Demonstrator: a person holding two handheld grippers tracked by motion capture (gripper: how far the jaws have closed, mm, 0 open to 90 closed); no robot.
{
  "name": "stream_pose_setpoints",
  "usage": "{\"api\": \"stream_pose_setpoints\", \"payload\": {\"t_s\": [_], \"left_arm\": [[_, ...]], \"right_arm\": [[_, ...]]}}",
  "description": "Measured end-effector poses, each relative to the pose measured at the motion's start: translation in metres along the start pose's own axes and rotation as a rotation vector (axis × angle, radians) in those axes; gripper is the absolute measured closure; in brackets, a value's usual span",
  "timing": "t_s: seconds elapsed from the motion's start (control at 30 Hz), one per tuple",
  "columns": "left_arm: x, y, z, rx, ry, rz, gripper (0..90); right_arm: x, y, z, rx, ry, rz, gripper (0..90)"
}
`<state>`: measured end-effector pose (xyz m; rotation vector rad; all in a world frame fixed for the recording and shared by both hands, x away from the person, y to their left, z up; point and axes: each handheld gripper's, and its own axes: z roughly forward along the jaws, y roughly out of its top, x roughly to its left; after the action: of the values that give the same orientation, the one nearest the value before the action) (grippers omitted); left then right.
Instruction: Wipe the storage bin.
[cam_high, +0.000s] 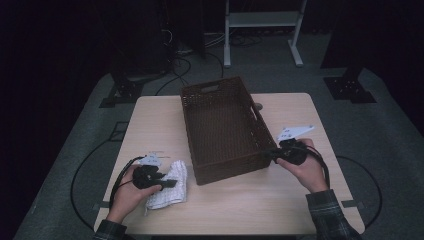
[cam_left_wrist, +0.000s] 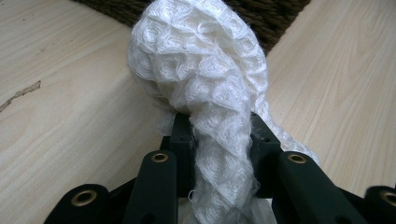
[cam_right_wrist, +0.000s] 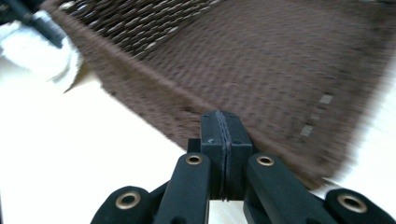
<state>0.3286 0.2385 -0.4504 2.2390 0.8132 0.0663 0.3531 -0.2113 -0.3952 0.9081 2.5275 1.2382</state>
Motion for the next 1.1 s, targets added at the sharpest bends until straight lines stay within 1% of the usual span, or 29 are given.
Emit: {"api": "stream_pose_setpoints", "payload": {"t_s": [0.07, 0.13, 0.17, 0.23, 0.33, 0.43, 0.53, 0.63, 0.7, 0.73, 0.87, 0.97, 1.1], "left_arm": [[0.0, -0.001, -0.001, -0.005, 0.0, -0.004, 68.5], [0.001, -0.002, -0.002, -0.005, 0.0, -0.006, 68.5], [0.001, -0.002, -0.002, -0.001, 0.0, -0.005, 68.5], [0.002, -0.002, -0.002, 0.003, 0.004, -0.001, 68.5], [0.002, -0.002, -0.002, -0.003, 0.005, -0.009, 68.5], [0.001, -0.002, -0.001, 0.001, 0.005, -0.009, 68.4], [0.001, -0.002, -0.001, 0.0, 0.004, -0.012, 68.4], [0.002, -0.003, -0.001, 0.005, 0.004, -0.008, 68.5], [0.002, -0.003, -0.001, 0.003, 0.004, -0.012, 68.5], [0.002, -0.003, -0.001, 0.006, 0.004, -0.008, 68.5], [0.001, -0.002, -0.001, 0.005, 0.003, -0.011, 68.5], [0.001, -0.002, 0.0, 0.004, 0.003, -0.013, 68.5], [0.002, -0.003, 0.0, 0.005, 0.002, -0.015, 68.5]], "right_arm": [[0.006, 0.004, 0.003, 0.005, 0.001, -0.027, 84.5], [0.008, 0.009, -0.002, -0.014, -0.006, -0.039, 82.3], [0.007, 0.01, -0.005, -0.023, -0.012, -0.045, 80.2], [0.003, 0.013, -0.011, -0.036, -0.042, -0.062, 74.2], [-0.008, 0.013, -0.015, -0.037, -0.062, -0.079, 68.8], [-0.018, 0.011, -0.012, -0.026, -0.041, -0.087, 65.0], [-0.024, 0.007, -0.007, 0.004, -0.01, -0.096, 60.5], [-0.027, 0.003, -0.006, -0.007, 0.011, -0.103, 59.2], [-0.026, 0.002, -0.006, -0.011, 0.014, -0.117, 56.5], [-0.025, 0.002, -0.006, -0.008, 0.016, -0.127, 54.2], [-0.025, 0.004, 0.0, 0.023, 0.01, -0.159, 50.4], [-0.028, 0.004, 0.004, 0.018, 0.04, -0.149, 50.6], [-0.027, 0.003, 0.003, 0.016, 0.039, -0.145, 51.3]]}}
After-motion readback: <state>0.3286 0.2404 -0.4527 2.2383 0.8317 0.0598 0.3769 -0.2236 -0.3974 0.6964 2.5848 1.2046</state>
